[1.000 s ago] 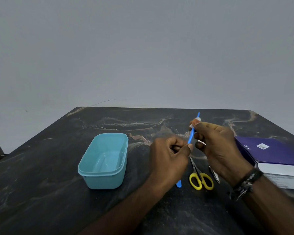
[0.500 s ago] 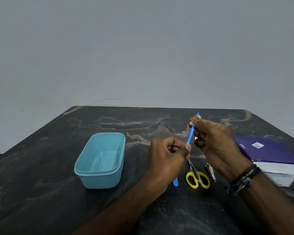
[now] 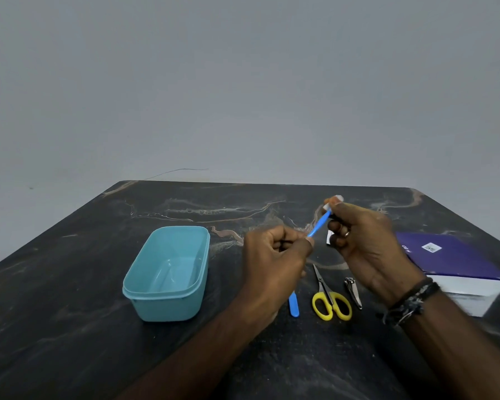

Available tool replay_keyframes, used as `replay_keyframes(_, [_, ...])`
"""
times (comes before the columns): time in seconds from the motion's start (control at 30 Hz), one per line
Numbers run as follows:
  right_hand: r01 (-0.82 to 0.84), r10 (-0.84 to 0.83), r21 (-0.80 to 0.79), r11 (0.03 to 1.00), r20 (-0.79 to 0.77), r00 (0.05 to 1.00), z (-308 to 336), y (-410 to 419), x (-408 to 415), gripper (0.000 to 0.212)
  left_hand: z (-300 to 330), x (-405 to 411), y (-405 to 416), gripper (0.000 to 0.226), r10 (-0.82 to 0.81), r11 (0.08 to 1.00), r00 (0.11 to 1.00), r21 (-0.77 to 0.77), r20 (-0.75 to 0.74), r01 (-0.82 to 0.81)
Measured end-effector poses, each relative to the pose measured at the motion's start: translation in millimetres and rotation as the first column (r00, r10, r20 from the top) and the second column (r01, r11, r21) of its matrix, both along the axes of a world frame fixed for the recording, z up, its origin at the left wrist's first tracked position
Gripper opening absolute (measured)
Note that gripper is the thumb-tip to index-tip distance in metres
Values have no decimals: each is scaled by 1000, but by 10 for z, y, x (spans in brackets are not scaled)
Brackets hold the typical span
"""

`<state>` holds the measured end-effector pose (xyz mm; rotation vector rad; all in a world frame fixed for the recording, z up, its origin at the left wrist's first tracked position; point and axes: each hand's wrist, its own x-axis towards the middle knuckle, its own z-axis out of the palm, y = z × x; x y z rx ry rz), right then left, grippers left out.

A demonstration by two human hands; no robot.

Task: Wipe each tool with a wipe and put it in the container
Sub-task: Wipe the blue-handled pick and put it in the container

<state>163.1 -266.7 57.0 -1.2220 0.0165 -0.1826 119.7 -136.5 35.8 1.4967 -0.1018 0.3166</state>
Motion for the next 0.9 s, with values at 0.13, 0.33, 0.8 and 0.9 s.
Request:
replay_keyframes(0.13, [18,-18,51,999,2,1000,-11,-9,14,14,17,18,11,16,34,997,999,-65,-21,-36])
replay_keyframes(0.33, [-43,43,64,997,-2,999,45,-19,-18,10,92,40,64,16,115,958,993,-261,-23,-117])
replay_keyframes(0.8, [-390,371,-425,817,-129,920,-95,232,-212,30,80,133,136,13,302,923,953,-255,18,-287])
replay_keyframes(0.9, [-339,338,-390,856,-72,938,-91,207,-179,32,68,104,100,10,250,952,968,-191,32,-239])
